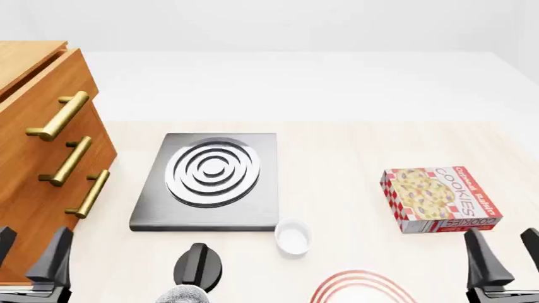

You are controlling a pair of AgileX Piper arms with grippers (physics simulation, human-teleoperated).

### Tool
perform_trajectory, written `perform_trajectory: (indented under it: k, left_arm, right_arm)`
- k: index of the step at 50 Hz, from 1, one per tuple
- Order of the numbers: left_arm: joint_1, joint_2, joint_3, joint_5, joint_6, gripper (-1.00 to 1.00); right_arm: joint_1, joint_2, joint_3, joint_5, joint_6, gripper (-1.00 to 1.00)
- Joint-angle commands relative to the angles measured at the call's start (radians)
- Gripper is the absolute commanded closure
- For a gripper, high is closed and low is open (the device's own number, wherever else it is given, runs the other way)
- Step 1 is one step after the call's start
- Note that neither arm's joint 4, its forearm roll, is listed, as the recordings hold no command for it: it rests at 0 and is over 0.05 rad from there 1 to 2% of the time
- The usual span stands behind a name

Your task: Pick the akita bowl on the wooden cabinet and place it on the plate.

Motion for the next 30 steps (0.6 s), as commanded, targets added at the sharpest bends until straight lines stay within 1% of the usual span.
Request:
perform_trajectory:
  k: [1, 2, 12, 14, 15, 17, 21, 23, 25, 30]
  left_arm:
    - [-0.007, 0.000, -0.027, 0.004, -0.008, -1.00]
    - [-0.007, 0.000, -0.027, 0.006, -0.017, -1.00]
    - [-0.005, -0.001, -0.022, -0.014, -0.002, -1.00]
    - [-0.020, -0.001, -0.028, -0.021, 0.002, -1.00]
    - [-0.028, -0.001, -0.032, -0.029, 0.016, -1.00]
    - [-0.008, -0.001, -0.041, -0.016, -0.018, -1.00]
    - [-0.001, -0.001, -0.040, 0.012, -0.038, -1.00]
    - [0.014, -0.001, -0.024, 0.012, -0.057, -1.00]
    - [0.013, -0.001, -0.022, -0.001, -0.034, -1.00]
    - [0.010, -0.001, -0.019, -0.003, -0.027, -1.00]
  right_arm:
    - [0.000, 0.000, 0.000, 0.000, 0.000, -1.00]
    - [0.000, 0.000, 0.000, 0.000, 0.000, -1.00]
    - [0.000, 0.000, 0.000, 0.000, 0.000, -1.00]
    - [0.000, 0.000, 0.000, 0.000, 0.000, -1.00]
    - [0.000, 0.000, 0.000, 0.000, 0.000, -1.00]
    - [0.000, 0.000, 0.000, 0.000, 0.000, -1.00]
    - [0.000, 0.000, 0.000, 0.000, 0.000, -1.00]
    - [0.000, 0.000, 0.000, 0.000, 0.000, -1.00]
    - [0.000, 0.000, 0.000, 0.000, 0.000, -1.00]
    - [0.000, 0.000, 0.000, 0.000, 0.000, -1.00]
